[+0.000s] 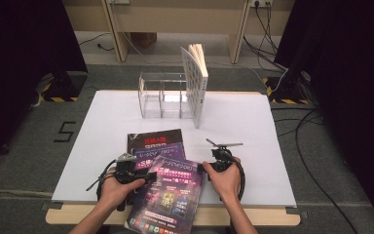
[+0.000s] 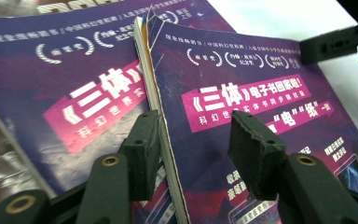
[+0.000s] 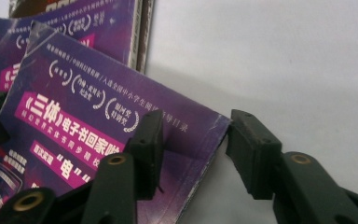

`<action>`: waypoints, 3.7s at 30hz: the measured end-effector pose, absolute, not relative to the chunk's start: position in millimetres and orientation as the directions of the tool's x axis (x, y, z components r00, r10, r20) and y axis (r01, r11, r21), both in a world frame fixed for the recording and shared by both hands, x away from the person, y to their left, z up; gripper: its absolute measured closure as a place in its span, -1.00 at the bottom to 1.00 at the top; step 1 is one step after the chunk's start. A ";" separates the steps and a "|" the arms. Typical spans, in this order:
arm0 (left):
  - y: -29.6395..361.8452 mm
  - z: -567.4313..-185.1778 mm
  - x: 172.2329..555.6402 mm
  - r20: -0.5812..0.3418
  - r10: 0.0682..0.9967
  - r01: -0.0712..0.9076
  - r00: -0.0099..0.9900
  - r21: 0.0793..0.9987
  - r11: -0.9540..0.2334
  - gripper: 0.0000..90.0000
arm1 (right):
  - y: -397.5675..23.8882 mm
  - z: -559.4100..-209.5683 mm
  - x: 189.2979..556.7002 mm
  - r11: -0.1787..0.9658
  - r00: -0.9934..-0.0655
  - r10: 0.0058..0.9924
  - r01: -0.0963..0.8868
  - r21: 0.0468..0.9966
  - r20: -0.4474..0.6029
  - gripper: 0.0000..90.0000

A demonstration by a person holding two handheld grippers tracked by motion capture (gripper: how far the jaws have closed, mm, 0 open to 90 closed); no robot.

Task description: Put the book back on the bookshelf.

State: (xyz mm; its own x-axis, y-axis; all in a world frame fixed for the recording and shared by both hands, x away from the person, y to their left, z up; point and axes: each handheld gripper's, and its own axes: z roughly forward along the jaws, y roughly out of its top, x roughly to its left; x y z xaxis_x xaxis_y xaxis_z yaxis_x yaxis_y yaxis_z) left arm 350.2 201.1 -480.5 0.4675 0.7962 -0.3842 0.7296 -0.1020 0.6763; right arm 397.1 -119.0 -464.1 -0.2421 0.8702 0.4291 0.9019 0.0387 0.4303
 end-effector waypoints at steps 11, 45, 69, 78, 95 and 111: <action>204.3 -479.9 352.6 -0.377 0.824 0.736 0.423 0.674 -0.070 0.23 | -96.8 -447.3 429.0 0.066 -0.278 0.882 0.873 0.483 0.381 0.41; 201.5 -479.8 358.0 -0.352 0.828 0.725 0.437 0.682 -0.093 0.25 | -97.5 -456.6 452.8 0.059 -0.297 0.842 0.880 0.471 0.450 0.45; 205.1 -480.8 354.8 -0.376 0.817 0.725 0.438 0.685 -0.073 0.23 | -89.6 -415.0 440.4 0.093 -0.398 0.729 0.863 0.497 0.556 0.88; 211.7 -473.4 349.4 -0.359 0.819 0.685 0.447 0.726 -0.056 0.17 | -96.1 -385.8 432.4 0.032 -0.427 0.747 0.789 0.614 0.510 0.88; 219.3 -474.4 348.2 -0.348 0.831 0.683 0.434 0.729 -0.051 0.15 | -100.0 -354.1 429.6 -0.030 -0.435 0.787 0.681 0.732 0.437 0.88; 221.3 -473.0 349.0 -0.347 0.834 0.679 0.428 0.733 -0.044 0.14 | -98.5 -331.8 428.5 -0.053 -0.453 0.810 0.575 0.816 0.372 0.88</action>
State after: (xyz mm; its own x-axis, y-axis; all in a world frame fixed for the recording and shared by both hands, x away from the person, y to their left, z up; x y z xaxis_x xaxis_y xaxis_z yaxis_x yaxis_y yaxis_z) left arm 349.0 221.3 -473.0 0.4285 0.8344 -0.3468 0.6791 -0.0442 0.7327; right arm 428.5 -98.5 -331.8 -0.4530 0.8102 0.3720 0.5753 -0.0530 0.8162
